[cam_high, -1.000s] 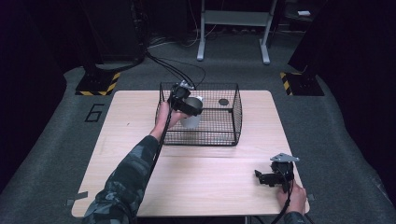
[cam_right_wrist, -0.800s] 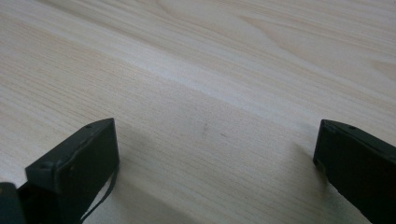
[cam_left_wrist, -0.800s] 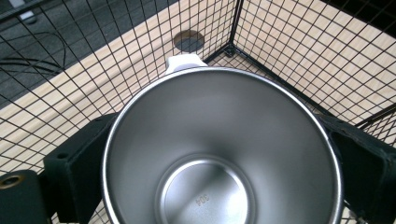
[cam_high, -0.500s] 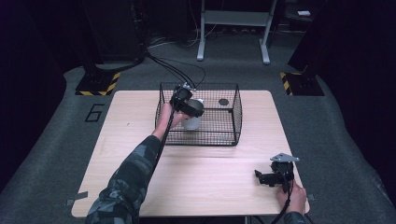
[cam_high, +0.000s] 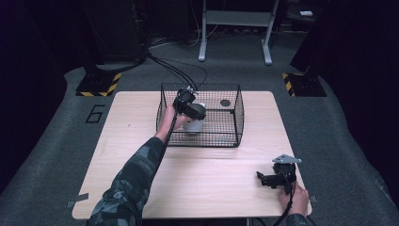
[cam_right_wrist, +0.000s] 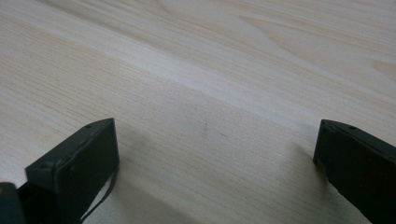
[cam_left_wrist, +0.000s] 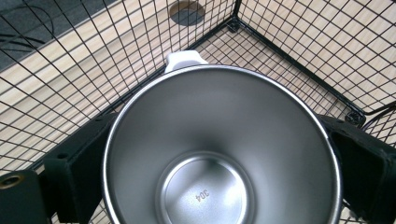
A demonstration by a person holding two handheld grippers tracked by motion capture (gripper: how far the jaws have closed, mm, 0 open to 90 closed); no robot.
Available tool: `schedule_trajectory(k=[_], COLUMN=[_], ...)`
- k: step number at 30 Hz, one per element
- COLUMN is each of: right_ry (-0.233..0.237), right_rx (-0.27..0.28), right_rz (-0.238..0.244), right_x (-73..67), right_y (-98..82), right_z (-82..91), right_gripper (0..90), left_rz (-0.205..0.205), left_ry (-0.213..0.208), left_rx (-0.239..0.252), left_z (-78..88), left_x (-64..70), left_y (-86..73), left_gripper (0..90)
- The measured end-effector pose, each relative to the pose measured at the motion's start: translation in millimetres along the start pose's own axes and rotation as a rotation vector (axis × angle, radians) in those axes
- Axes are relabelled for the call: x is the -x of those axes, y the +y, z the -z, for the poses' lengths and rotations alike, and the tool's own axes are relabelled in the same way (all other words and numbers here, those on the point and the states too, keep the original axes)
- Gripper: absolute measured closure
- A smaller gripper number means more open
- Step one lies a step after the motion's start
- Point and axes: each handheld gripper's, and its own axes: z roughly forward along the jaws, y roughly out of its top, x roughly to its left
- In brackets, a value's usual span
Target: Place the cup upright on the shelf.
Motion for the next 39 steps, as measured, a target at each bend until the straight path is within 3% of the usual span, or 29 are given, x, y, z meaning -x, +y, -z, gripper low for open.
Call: schedule_trajectory(k=[15,16,20,39], right_ry=[0.001,0.001,0.001,0.000], right_rx=[0.000,0.000,0.000,0.000], right_rz=[-0.001,-0.002,-0.001,0.000], right_x=[-0.1,-0.1,-0.1,0.0], right_y=[0.0,0.0,0.0,0.0], right_z=[0.0,0.0,0.0,0.0], right_gripper=[0.0,0.0,0.0,0.0], left_rz=[-0.007,0.006,-0.005,-0.005], left_ry=[-0.015,-0.011,-0.018,-0.016], left_rx=[-0.056,-0.040,-0.062,-0.060], left_z=[-8.2,-8.9,-7.4,1.5], left_x=[-1.7,-1.1,-2.7,-1.5], left_y=[-2.4,-2.8,-2.9,-16.8], left_gripper=[6.0,6.0,6.0,5.7])
